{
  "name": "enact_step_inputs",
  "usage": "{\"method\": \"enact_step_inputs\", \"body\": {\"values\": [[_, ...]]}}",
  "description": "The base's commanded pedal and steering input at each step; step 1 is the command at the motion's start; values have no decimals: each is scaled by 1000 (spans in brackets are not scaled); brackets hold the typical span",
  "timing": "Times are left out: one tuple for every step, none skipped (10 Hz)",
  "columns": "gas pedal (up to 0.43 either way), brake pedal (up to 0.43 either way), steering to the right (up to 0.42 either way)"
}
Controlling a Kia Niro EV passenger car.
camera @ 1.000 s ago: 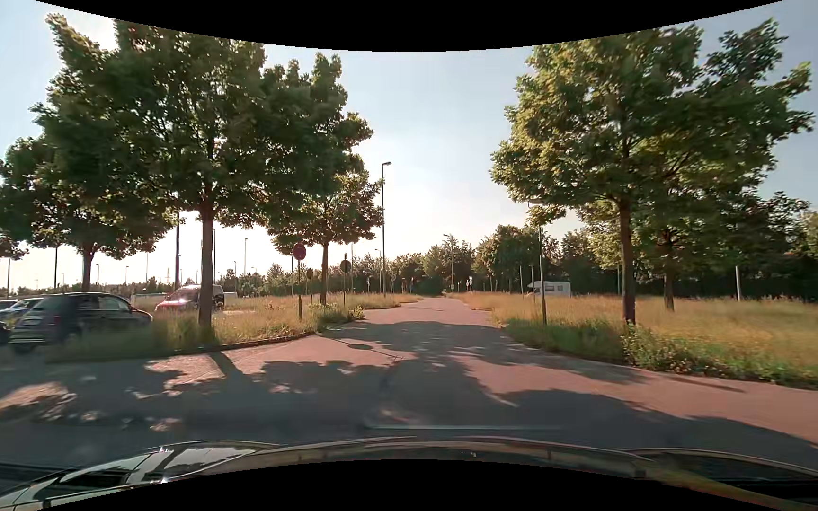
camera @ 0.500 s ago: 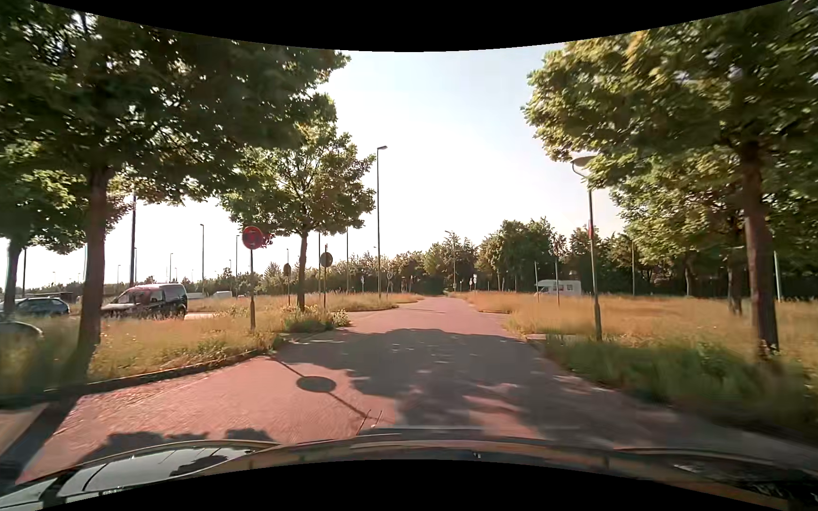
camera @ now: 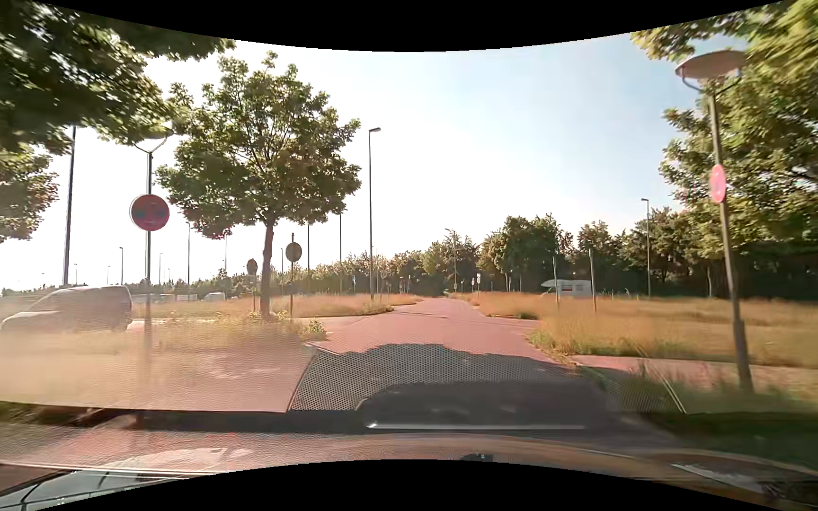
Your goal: Follow the waypoints while adhering to traffic rules and regulations
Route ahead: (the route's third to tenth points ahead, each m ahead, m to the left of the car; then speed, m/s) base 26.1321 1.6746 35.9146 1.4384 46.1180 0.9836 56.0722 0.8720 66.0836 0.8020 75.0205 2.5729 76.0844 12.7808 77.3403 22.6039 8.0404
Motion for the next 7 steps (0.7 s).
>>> {"method": "enact_step_inputs", "body": {"values": [[130, 12, 2], [130, 12, 5], [130, 12, 6], [130, 12, 6], [130, 12, 6], [130, 12, 6], [130, 12, 7]]}}
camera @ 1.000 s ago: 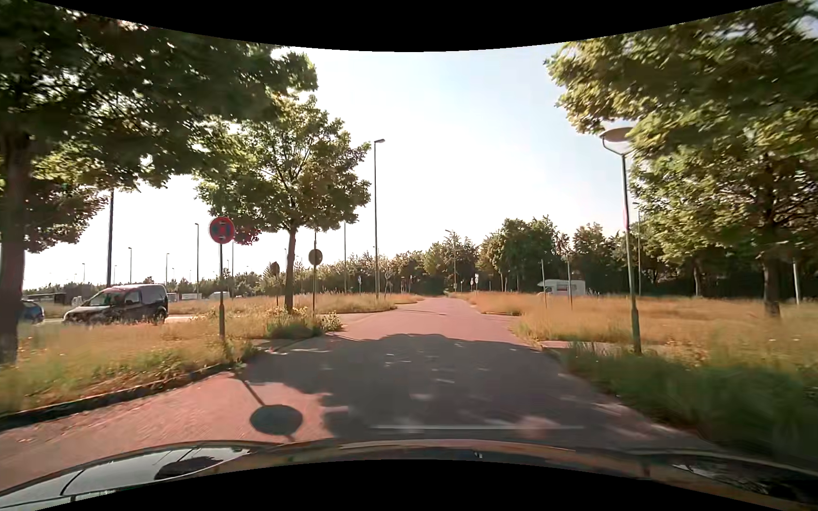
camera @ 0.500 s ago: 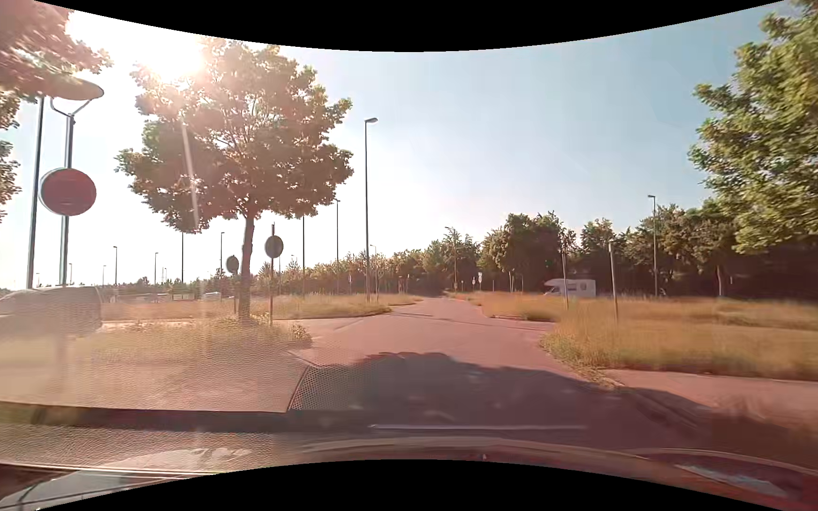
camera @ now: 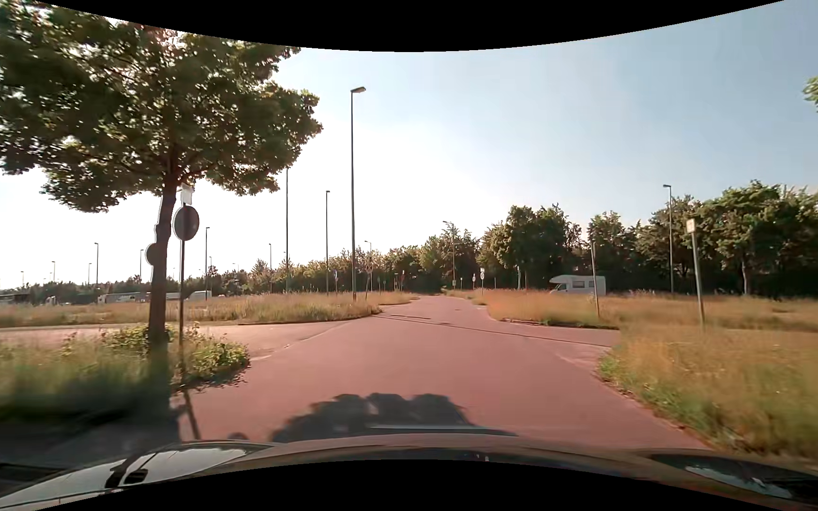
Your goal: Follow the waypoints while adhering to traffic rules and regulations
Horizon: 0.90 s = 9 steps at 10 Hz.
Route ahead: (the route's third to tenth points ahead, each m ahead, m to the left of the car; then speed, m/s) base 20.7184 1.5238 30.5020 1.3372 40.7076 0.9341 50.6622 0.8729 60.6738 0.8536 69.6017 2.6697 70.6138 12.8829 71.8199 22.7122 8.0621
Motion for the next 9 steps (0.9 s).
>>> {"method": "enact_step_inputs", "body": {"values": [[130, 12, 8], [130, 12, 8], [130, 12, 5], [130, 12, 2], [130, 12, 0], [130, 12, 0], [130, 12, -1], [130, 6, -1], [130, 12, -1]]}}
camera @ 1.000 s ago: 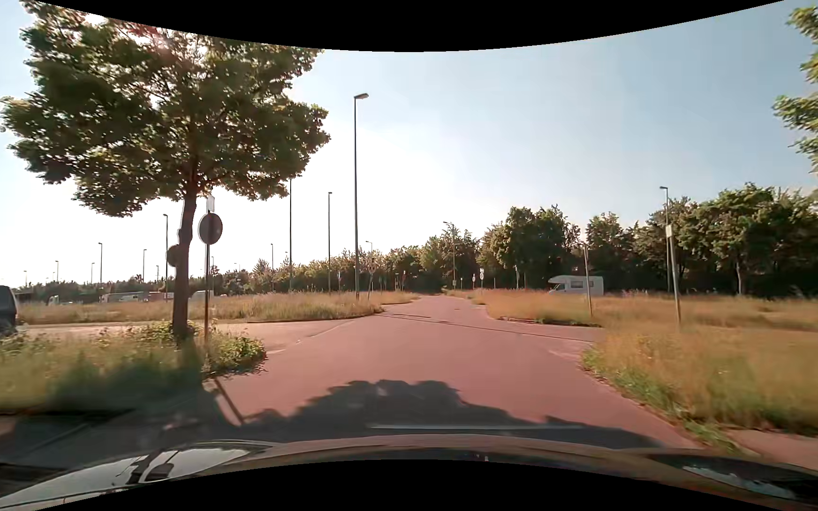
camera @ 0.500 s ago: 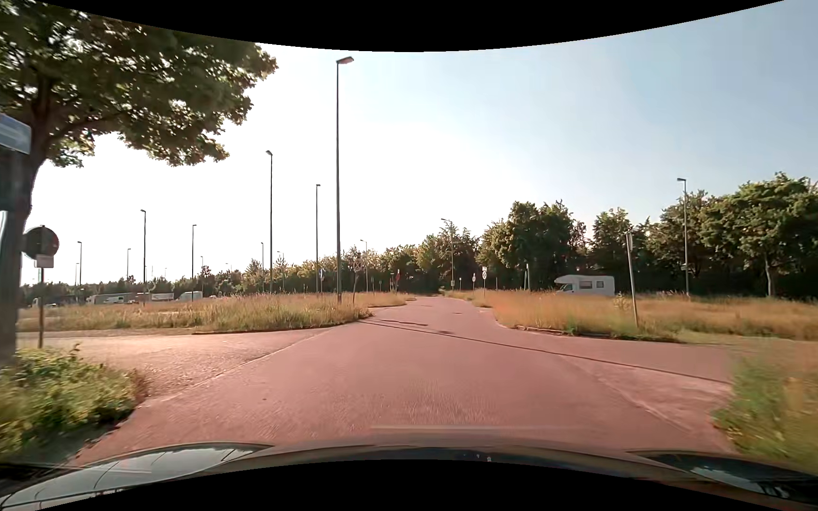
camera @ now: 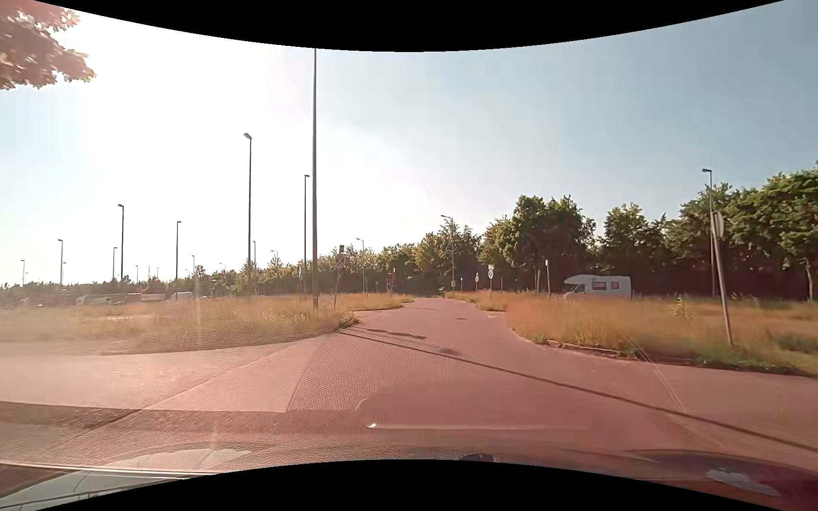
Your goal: Follow the waypoints while adhering to traffic rules and regulations
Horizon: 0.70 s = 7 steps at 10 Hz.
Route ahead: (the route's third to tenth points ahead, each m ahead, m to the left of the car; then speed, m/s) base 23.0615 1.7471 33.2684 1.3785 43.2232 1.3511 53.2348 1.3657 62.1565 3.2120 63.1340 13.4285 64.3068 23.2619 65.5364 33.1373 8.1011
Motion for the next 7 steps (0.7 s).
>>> {"method": "enact_step_inputs", "body": {"values": [[130, 12, -1], [130, 12, 0], [130, 12, 2], [130, 12, 2], [130, 12, 3], [130, 12, 5], [130, 12, 7]]}}
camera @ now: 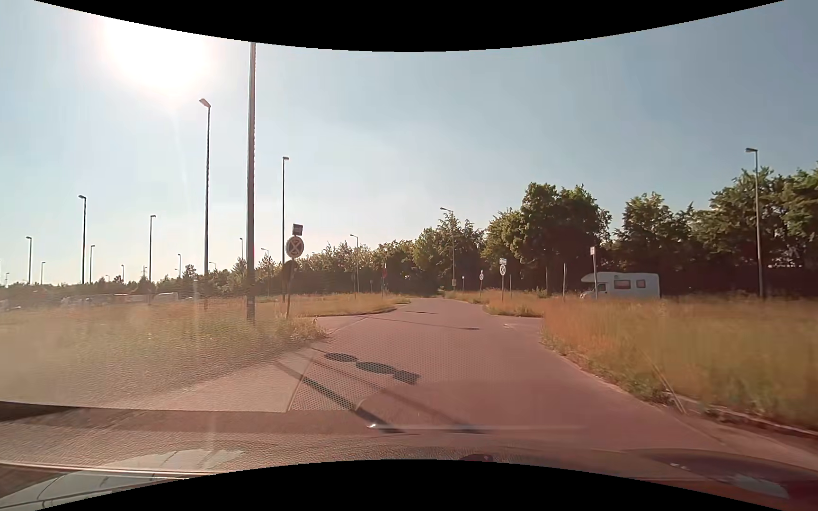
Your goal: Follow the waypoints while adhering to traffic rules and regulations
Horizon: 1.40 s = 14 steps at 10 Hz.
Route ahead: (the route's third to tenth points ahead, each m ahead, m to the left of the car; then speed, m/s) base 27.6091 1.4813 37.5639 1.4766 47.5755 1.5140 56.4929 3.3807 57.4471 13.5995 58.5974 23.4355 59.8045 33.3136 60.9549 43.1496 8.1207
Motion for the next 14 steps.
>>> {"method": "enact_step_inputs", "body": {"values": [[130, 12, 7], [130, 6, 8], [130, 6, 10], [130, 12, 10], [130, 12, 10], [130, 12, 6], [130, 12, 1], [130, 6, 0], [130, 12, 0], [130, 12, 2], [110, 12, 2], [98, 12, 2], [87, 12, 2], [79, 12, 2]]}}
